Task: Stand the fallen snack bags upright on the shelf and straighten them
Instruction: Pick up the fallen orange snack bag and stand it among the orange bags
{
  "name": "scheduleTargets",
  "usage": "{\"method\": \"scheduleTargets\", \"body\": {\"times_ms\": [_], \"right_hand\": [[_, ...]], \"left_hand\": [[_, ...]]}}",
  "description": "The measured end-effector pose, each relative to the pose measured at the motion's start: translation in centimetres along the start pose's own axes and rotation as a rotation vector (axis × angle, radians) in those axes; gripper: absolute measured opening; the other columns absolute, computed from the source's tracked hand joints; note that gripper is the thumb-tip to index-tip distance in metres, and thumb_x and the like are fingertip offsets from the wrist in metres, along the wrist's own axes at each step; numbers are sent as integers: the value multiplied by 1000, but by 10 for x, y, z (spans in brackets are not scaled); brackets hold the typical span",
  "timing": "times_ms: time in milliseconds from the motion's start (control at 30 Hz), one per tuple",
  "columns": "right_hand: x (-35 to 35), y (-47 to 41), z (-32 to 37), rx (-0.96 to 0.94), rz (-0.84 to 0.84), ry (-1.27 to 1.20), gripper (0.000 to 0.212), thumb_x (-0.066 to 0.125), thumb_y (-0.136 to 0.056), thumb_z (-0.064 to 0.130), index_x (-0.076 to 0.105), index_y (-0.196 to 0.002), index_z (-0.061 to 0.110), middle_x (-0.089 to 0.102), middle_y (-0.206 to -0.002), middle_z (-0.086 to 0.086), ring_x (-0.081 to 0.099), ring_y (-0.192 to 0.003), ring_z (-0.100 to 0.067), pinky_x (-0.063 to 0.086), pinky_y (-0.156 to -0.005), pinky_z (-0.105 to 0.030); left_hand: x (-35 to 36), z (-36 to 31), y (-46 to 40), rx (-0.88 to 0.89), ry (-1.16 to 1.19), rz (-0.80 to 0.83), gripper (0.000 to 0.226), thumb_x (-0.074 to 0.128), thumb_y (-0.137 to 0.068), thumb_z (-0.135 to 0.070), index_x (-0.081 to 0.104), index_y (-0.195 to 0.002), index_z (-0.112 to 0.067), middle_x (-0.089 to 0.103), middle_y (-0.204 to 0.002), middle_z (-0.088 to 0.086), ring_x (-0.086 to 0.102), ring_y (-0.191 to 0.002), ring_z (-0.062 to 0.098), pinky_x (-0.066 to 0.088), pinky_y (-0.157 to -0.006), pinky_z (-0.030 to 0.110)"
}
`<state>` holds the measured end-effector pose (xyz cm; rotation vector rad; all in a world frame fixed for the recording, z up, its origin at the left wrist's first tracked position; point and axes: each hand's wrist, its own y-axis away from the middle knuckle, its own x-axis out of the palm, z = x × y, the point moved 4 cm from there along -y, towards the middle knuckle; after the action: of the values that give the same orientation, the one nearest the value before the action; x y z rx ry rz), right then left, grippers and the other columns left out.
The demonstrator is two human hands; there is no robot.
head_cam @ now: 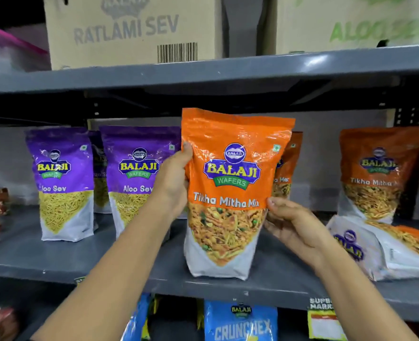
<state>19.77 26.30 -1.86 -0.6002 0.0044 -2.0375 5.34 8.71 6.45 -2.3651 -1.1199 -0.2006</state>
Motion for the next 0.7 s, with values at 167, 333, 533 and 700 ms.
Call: {"method": "scheduleTargets", "body": {"times_ms": [167,333,533,700], "right_hand": [[8,3,0,-64,-45,18,18,71,-72,15,74,-89,9,78,-83,-4,71,-70,-11,57,-62,-22],[9,-4,8,-108,-62,78,6,68,-83,8,73,-85,9,77,-78,-3,69,-65,-10,55,-60,-22],[0,-22,8,-114,-126,145,4,72,-84,11,75,-85,11,75,-87,-6,64,-75,-16,50,-69,-27],[-9,-43,7,-134,-198,185,17,70,-86,12,72,-100,2,74,-92,-11,62,-83,-24,54,-69,-28]], "left_hand": [[-16,-4,-3,10,-30,15,44,44,-97,-44,61,-126,-16,72,-119,9,71,-105,28,55,-91,51],[-19,-6,-7,4,1,35,40,42,-99,-40,60,-124,-15,71,-119,10,69,-108,29,56,-88,48],[-14,5,-23,3,-3,1,43,44,-97,-41,58,-128,-14,70,-122,11,69,-108,29,55,-91,49],[-5,18,-39,-24,9,-57,42,46,-97,-39,58,-127,-14,70,-122,12,70,-104,28,56,-90,49]]}}
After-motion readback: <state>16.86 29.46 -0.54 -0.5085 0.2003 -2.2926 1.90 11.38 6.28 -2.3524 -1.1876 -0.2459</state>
